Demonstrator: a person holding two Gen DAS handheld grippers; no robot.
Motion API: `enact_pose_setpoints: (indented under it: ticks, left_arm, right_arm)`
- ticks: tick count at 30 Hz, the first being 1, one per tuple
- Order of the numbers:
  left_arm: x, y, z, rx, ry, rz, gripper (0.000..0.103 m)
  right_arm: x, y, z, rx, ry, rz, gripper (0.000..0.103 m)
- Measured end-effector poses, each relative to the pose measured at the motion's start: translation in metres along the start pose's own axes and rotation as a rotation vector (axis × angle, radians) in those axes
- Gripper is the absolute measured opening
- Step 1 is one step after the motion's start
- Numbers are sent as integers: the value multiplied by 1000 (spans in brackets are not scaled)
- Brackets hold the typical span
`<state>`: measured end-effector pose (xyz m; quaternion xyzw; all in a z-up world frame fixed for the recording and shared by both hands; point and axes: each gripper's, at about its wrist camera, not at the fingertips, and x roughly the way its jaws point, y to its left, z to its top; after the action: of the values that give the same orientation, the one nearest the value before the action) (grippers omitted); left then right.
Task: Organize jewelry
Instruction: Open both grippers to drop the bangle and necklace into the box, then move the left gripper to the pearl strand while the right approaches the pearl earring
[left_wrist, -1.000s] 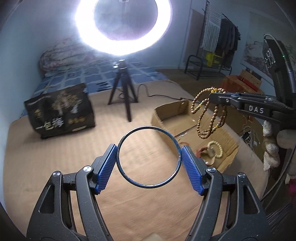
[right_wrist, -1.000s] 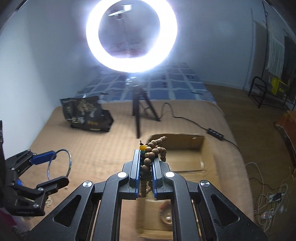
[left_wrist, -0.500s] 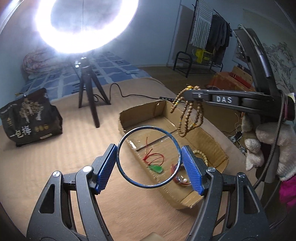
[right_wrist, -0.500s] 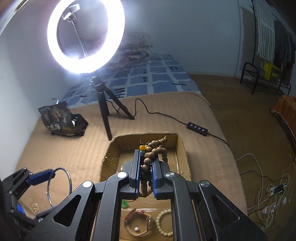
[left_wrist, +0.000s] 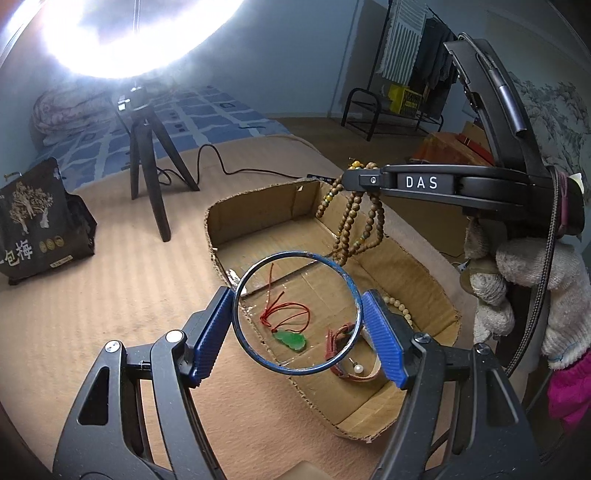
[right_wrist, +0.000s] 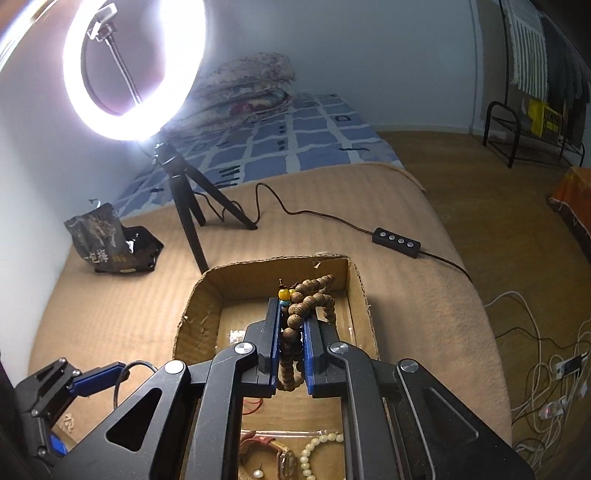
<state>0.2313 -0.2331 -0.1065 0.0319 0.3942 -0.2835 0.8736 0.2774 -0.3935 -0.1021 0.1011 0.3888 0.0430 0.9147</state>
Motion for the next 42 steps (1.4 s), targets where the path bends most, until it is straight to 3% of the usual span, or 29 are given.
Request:
enact_pose_setpoints:
  ticks: [8, 10, 12, 15, 30, 42]
  left_arm:
    - [5, -9, 0, 4, 8, -13, 73]
    - [7, -10, 0, -1, 25, -17, 74]
    - [10, -10, 0, -12, 41, -17, 75]
    - [11, -9, -1, -29, 60, -10, 76]
    - [-1, -8, -3, -8, 43, 31, 76]
    - [-39, -9, -7, -3, -4, 49, 76]
  right_arm:
    - [3, -5, -1, 25, 12, 43, 10]
    - [3, -5, -1, 27, 16, 33, 15]
    - [2, -5, -1, 24, 16, 18, 40]
    - [-1, -6, -1, 28, 0, -12, 64]
    - [-14, -4, 2, 12, -8, -41, 65]
    - [-50, 6, -2, 6, -30, -56, 65]
